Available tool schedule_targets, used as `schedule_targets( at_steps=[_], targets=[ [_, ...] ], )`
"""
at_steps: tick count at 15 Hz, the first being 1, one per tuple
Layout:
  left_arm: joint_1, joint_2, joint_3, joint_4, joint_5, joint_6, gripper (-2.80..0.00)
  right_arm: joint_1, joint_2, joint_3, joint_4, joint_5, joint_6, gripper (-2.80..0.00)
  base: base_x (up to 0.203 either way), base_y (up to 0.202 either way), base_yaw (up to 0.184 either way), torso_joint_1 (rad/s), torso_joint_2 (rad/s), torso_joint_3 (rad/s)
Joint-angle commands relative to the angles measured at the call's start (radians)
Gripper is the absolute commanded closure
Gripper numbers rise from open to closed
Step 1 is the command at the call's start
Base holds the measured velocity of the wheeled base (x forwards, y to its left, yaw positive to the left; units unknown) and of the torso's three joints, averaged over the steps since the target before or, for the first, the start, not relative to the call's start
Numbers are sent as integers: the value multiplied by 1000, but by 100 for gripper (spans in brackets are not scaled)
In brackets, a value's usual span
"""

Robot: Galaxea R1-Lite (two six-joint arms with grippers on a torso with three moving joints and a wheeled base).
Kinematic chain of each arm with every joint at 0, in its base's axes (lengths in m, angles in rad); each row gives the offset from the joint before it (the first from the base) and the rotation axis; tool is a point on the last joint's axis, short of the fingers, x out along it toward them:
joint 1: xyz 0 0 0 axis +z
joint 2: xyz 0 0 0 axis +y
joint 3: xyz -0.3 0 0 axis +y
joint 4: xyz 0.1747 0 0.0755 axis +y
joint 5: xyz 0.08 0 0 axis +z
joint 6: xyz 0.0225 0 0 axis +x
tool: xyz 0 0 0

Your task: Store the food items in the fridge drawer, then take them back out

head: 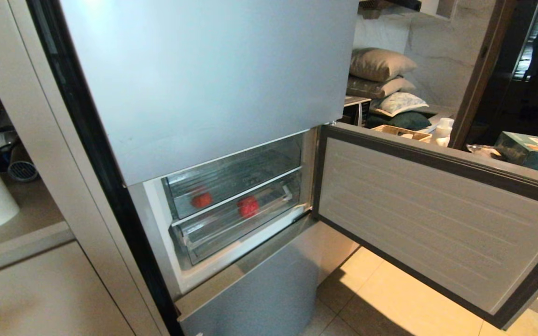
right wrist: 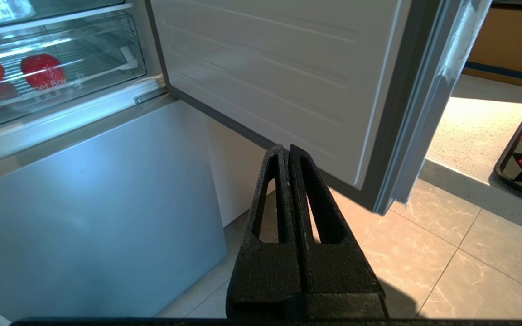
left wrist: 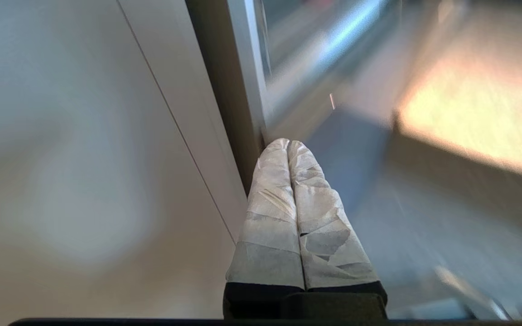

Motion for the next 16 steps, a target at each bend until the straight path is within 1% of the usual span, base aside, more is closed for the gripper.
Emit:
schedule_targets(
  at_steps=[1,2,3,4,5,6,14,16],
  targets=[
    [25,-177,3,-6,-18,37,0,2,2,2,0,1,-6,0,0,0,0,0,0,0],
    [33,-176,4,-9,-25,29,0,2,2,2,0,-1,-3,0,0,0,0,0,0,0],
    [37,-170,4,-7,-22,-8,0,1,2,2,0,-1,-3,0,0,0,0,0,0,0],
    [37,-170,5,-7,3,-84,0,2,2,2,1,-1,-3,0,0,0,0,0,0,0],
    [37,-170,5,-7,34,-140,0,2,2,2,1,-1,-1,0,0,0,0,0,0,0],
    [37,-170,5,-8,38,-147,0,2,2,2,1,-1,0,0,0,0,0,0,0,0],
    [37,-170,5,-9,38,-149,0,2,2,2,1,-1,1,0,0,0,0,0,0,0],
    [37,-170,5,-9,38,-150,0,1,2,2,1,-1,1,0,4,-6,93,1,5,3]
  ],
)
